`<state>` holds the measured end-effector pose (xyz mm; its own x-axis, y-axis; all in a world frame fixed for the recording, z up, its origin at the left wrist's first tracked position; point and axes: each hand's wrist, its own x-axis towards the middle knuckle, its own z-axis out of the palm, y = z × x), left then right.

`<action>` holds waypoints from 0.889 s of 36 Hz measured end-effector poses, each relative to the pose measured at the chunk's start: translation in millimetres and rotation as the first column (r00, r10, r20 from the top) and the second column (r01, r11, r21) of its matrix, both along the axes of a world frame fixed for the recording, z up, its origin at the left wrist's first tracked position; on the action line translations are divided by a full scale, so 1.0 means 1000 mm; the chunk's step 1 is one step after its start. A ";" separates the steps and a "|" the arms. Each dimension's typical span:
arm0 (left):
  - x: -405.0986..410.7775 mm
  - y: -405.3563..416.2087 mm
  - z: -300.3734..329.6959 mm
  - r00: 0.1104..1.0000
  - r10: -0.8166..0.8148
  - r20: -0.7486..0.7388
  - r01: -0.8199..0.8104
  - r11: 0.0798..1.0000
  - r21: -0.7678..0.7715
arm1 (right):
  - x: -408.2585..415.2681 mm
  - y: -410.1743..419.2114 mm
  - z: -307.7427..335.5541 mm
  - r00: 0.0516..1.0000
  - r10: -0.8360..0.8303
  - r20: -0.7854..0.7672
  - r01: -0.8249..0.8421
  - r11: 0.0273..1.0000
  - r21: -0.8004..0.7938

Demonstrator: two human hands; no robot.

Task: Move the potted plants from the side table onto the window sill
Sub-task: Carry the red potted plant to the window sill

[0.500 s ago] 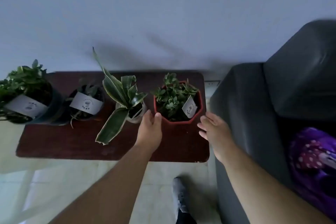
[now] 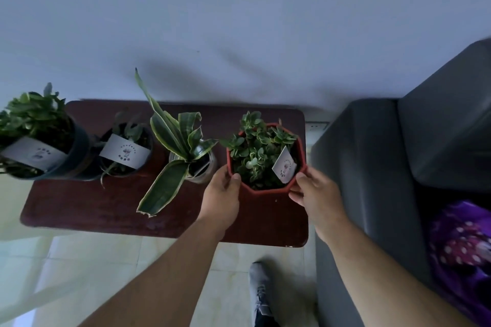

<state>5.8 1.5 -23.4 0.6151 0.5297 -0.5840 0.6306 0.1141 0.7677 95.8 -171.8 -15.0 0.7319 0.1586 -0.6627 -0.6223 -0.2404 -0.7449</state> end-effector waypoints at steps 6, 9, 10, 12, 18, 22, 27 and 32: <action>-0.023 -0.005 0.059 0.994 0.064 0.085 -0.058 0.996 -0.073 | -0.019 -0.007 0.063 0.988 0.089 0.123 -0.089 0.996 -0.011; -0.038 -0.004 0.093 0.984 0.100 0.145 -0.092 0.994 -0.063 | -0.032 -0.005 0.102 0.973 0.117 0.199 -0.111 0.993 -0.043; -0.046 -0.003 0.107 0.979 0.126 0.161 -0.116 0.991 -0.068 | -0.039 -0.003 0.117 0.967 0.120 0.226 -0.112 0.993 -0.046; -0.064 -0.001 0.134 0.967 0.160 0.198 -0.148 0.986 -0.073 | -0.055 0.001 0.147 0.952 0.123 0.280 -0.121 0.992 -0.025; -0.139 0.016 0.215 0.921 0.223 0.320 -0.216 0.975 -0.056 | -0.115 0.029 0.222 0.935 0.105 0.338 -0.132 0.990 0.058; -0.210 0.037 0.263 0.878 0.293 0.378 -0.299 0.953 -0.044 | -0.173 0.061 0.266 0.914 0.157 0.374 -0.217 0.968 0.124; -0.298 0.064 0.303 0.835 0.350 0.424 -0.385 0.923 -0.002 | -0.243 0.105 0.297 0.878 0.252 0.408 -0.328 0.936 0.129; -0.404 0.090 0.327 0.720 0.513 0.468 -0.549 0.833 -0.069 | -0.326 0.157 0.324 0.810 0.396 0.432 -0.486 0.866 0.118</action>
<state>-397.9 91.1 303.1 0.4002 0.8777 -0.2636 0.0652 0.2596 0.9635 -230.1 -14.3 309.0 0.7329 0.6298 -0.2572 -0.1432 -0.2268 -0.9634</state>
